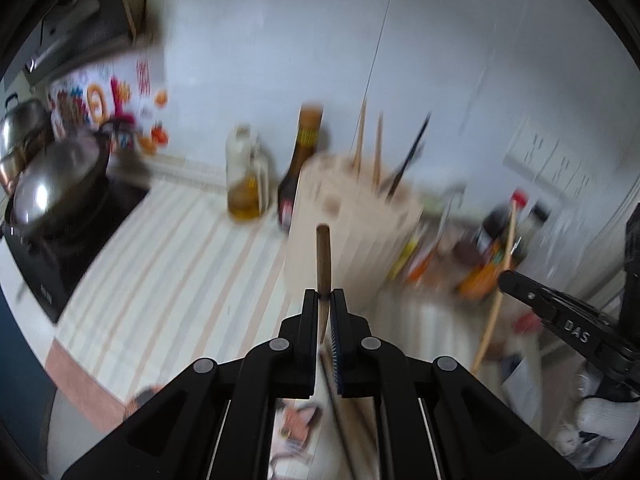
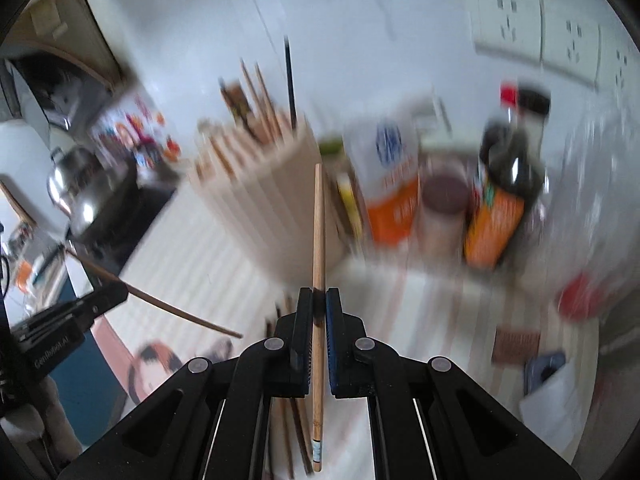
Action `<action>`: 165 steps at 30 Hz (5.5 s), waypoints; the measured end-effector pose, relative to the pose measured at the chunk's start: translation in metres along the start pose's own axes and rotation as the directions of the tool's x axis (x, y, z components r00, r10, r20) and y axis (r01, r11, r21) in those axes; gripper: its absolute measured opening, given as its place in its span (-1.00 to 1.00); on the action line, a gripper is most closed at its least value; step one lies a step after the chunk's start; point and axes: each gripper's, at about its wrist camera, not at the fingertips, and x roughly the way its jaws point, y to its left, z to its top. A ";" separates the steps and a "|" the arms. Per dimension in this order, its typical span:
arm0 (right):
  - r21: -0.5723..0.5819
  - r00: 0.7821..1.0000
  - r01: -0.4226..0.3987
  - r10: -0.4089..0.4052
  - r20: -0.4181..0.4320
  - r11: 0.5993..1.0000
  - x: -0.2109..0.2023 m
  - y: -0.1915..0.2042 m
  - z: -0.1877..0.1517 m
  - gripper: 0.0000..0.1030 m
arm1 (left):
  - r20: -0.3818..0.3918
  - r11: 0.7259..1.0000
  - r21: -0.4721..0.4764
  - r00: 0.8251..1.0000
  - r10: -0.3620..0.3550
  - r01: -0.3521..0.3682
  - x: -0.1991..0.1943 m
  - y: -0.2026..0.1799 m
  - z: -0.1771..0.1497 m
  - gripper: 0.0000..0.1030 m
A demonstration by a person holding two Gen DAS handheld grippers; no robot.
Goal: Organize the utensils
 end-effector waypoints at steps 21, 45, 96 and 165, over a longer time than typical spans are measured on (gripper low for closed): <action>0.007 0.926 -0.012 0.009 0.378 1.000 0.006 0.041 0.197 -0.88 | 0.117 0.997 0.039 0.991 -0.070 0.066 0.028 -0.023 0.194 -0.93; 0.024 0.976 -0.051 0.045 0.212 0.998 0.055 0.025 0.160 -0.19 | 0.116 0.992 0.019 0.986 0.118 -0.121 0.039 -0.007 0.173 0.80; -0.026 0.826 0.129 -0.122 -0.551 0.991 0.159 -0.055 -0.130 -0.91 | -0.492 0.971 0.011 0.845 0.212 -0.237 0.160 0.022 -0.151 0.96; -0.109 0.797 0.186 -0.215 -0.564 0.976 0.156 -0.049 -0.142 -0.88 | -0.508 0.973 0.097 0.830 0.230 -0.211 0.165 0.033 -0.167 -0.91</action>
